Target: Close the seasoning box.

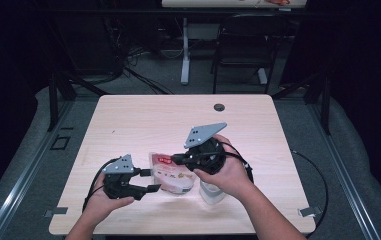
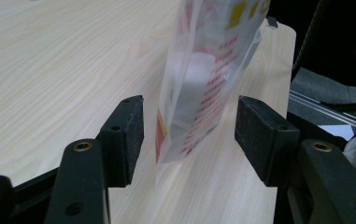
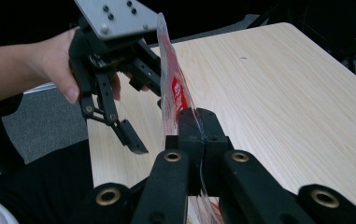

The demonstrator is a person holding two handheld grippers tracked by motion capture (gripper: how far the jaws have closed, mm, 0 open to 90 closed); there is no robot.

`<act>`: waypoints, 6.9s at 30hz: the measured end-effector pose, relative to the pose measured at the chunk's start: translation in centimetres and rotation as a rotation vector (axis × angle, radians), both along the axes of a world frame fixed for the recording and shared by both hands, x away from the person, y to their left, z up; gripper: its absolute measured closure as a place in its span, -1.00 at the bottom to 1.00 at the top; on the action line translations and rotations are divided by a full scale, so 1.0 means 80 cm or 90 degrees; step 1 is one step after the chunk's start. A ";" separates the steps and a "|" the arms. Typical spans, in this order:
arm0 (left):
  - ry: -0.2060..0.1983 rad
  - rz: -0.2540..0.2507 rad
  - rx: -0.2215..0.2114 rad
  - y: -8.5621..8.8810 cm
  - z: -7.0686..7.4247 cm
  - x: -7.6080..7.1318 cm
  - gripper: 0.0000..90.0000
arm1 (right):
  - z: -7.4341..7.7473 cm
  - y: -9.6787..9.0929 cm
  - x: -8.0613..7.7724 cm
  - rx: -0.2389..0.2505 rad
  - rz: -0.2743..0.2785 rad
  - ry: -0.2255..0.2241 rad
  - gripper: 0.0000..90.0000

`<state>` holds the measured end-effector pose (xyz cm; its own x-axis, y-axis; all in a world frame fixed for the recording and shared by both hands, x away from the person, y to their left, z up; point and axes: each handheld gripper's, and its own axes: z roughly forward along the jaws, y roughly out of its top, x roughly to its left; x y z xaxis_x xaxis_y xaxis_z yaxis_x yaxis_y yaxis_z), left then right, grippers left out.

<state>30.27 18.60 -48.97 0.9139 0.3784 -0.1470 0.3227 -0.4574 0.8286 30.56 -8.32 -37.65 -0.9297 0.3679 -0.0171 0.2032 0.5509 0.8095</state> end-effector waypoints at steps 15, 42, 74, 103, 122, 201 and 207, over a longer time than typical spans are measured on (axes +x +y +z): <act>-0.002 -0.010 0.009 -0.011 -0.013 0.001 -0.03 | 0.012 0.001 -0.002 0.019 0.009 -0.004 1.00; 0.013 -0.026 0.038 -0.019 -0.035 0.008 0.02 | 0.024 0.007 -0.006 0.034 0.020 -0.018 1.00; 0.050 -0.048 0.058 -0.013 -0.026 0.005 0.53 | 0.020 -0.002 -0.003 0.043 0.027 -0.002 0.98; 0.064 -0.047 0.128 -0.011 -0.013 0.005 0.60 | 0.003 -0.028 -0.002 0.046 0.012 0.025 0.98; 0.069 -0.040 0.144 -0.011 -0.008 0.004 0.61 | -0.010 -0.042 -0.002 0.070 -0.001 0.034 0.99; 0.081 -0.040 0.233 0.001 -0.001 0.002 0.63 | -0.080 -0.070 -0.012 0.066 -0.069 0.026 0.99; 0.080 -0.037 0.230 0.002 0.005 0.002 0.63 | -0.084 -0.074 -0.013 0.084 -0.073 0.029 0.99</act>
<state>30.42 18.78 -48.59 0.9189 0.3739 -0.1260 0.3761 -0.7337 0.5658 29.55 -14.22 -44.35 -0.8803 0.4677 0.0797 0.2964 0.4112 0.8620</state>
